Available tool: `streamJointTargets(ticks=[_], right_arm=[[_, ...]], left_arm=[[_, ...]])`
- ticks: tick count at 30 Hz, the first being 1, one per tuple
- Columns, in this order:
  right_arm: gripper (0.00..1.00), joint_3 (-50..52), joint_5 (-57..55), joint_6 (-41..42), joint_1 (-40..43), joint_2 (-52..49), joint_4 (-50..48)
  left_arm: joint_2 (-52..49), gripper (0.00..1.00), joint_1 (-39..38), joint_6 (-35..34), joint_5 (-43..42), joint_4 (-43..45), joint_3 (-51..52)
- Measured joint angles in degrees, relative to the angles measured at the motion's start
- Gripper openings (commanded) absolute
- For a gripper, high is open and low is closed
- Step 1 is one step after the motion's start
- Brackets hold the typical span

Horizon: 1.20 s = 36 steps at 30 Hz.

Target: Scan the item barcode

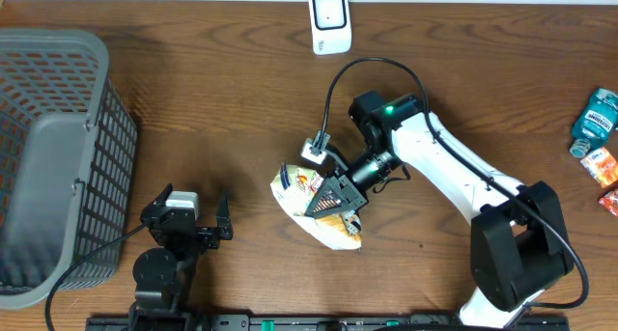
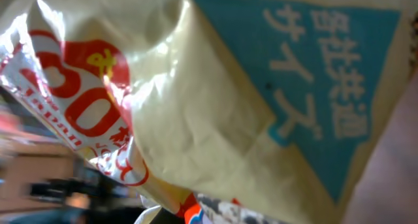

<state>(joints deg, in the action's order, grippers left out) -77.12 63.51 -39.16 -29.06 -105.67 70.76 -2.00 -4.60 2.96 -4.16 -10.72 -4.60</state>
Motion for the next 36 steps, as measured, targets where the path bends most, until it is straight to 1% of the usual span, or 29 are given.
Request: streamJointTargets(ticks=[3, 4, 6, 7, 8, 9, 11, 15, 16, 18, 19, 20, 21, 22, 23, 24, 25, 26, 31, 33, 36], right_arm=[[0.01, 2.45, -11.08, 1.09, -0.92, 0.0, -7.78], [0.07, 3.74, -15.15, 3.08, -1.4, 0.0, -11.02], [0.32, 6.95, -25.86, 9.86, -2.67, -0.02, -18.08], [0.46, 8.15, -30.73, 13.05, -3.23, -0.04, -20.0], [0.85, 9.38, -36.24, 17.18, -3.69, -0.09, -21.38], [0.99, 10.05, -40.37, 20.04, -3.93, -0.09, -21.68], [0.99, 10.4, -46.56, 24.33, -3.96, -0.09, -21.88], [0.99, 9.05, -52.48, 29.73, -3.91, -0.09, -19.65], [0.96, 7.85, -53.29, 31.06, -3.91, -0.09, -18.21], [0.75, 4.33, -54.07, 33.2, -3.91, -0.11, -14.8], [0.59, 1.42, -54.07, 33.99, -3.91, -0.11, -12.24], [0.31, -0.79, -54.01, 34.69, -3.91, -0.11, -10.49], [0.2, -3.23, -53.79, 35.21, -3.93, -0.11, -8.87], [0.2, -5.55, -53.64, 35.65, -3.96, -0.11, -7.48], [0.33, -8.33, -53.18, 35.93, -4.04, -0.04, -5.84], [0.56, -10.12, -52.83, 36.52, -4.2, 0.02, -4.74], [0.88, -11.56, -52.54, 36.7, -4.42, 0.22, -4.07], [0.99, -12.37, -52.3, 36.96, -4.85, 0.5, -3.87], [0.99, -11.26, -53.77, 37.13, -9.73, 1.16, -5.27], [0.99, -9.03, -56.54, 37.27, -12.63, 1.16, -7.32], [0.99, -4.72, -62.58, 37.46, -17.59, 1.07, -12.96]], left_arm=[[0.0, 0.98, 0.0, 0.0, 0.0, 0.0, 0.0], [0.0, 0.98, 0.0, 0.0, 0.0, 0.02, 0.0], [0.0, 0.98, 0.0, 0.0, 0.0, 0.0, 0.0], [0.0, 0.98, 0.0, 0.0, 0.02, 0.02, 0.0], [0.0, 0.98, 0.0, 0.0, 0.0, 0.0, 0.0], [0.0, 0.98, 0.0, -0.02, -0.02, 0.0, 0.0], [0.0, 0.98, 0.0, 0.0, 0.0, 0.0, 0.0], [0.0, 0.98, 0.0, -0.02, 0.0, 0.0, 0.0], [0.0, 0.98, 0.0, 0.0, 0.0, 0.02, 0.0], [0.0, 0.98, 0.0, 0.0, 0.0, 0.02, 0.0], [0.0, 0.98, 0.0, -0.02, -0.02, 0.02, 0.0], [0.0, 0.98, 0.0, 0.0, -0.02, 0.0, 0.0], [0.0, 0.98, 0.0, 0.0, 0.0, 0.02, 0.0], [0.0, 0.98, 0.0, 0.0, 0.0, 0.0, 0.0], [0.0, 0.98, 0.0, 0.0, 0.0, 0.0, 0.0], [0.0, 0.98, 0.0, 0.0, 0.0, 0.02, 0.0], [0.0, 0.98, 0.0, 0.0, 0.0, 0.02, 0.0], [0.0, 0.98, 0.0, 0.0, 0.0, 0.0, 0.0], [0.0, 0.98, 0.0, 0.0, -0.02, 0.0, 0.0], [0.0, 0.98, 0.0, 0.0, 0.02, 0.0, 0.0], [0.0, 0.98, 0.0, 0.0, 0.0, 0.0, 0.0]])
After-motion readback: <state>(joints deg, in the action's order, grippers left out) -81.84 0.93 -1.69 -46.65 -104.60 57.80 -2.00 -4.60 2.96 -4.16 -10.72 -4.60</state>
